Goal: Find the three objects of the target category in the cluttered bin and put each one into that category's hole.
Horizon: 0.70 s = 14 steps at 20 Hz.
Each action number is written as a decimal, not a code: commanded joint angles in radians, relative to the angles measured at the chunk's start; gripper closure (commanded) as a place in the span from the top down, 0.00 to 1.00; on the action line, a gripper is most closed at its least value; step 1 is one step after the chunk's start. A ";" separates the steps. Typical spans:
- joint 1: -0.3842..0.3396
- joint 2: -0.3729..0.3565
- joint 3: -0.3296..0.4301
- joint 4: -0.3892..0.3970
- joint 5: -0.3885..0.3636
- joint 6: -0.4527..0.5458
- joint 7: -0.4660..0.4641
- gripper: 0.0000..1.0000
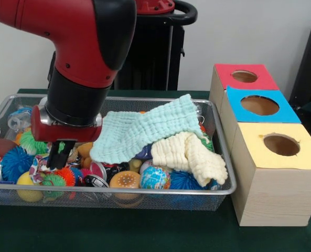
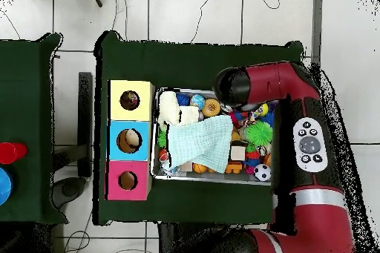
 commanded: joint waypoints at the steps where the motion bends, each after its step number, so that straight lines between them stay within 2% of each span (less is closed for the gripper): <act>1: -0.024 0.060 -0.040 0.097 -0.089 0.046 -0.226 0.00; 8: -0.006 0.064 -0.082 0.091 -0.098 0.111 -0.212 0.00; 14: -0.004 0.063 -0.106 0.106 -0.088 0.119 -0.211 0.00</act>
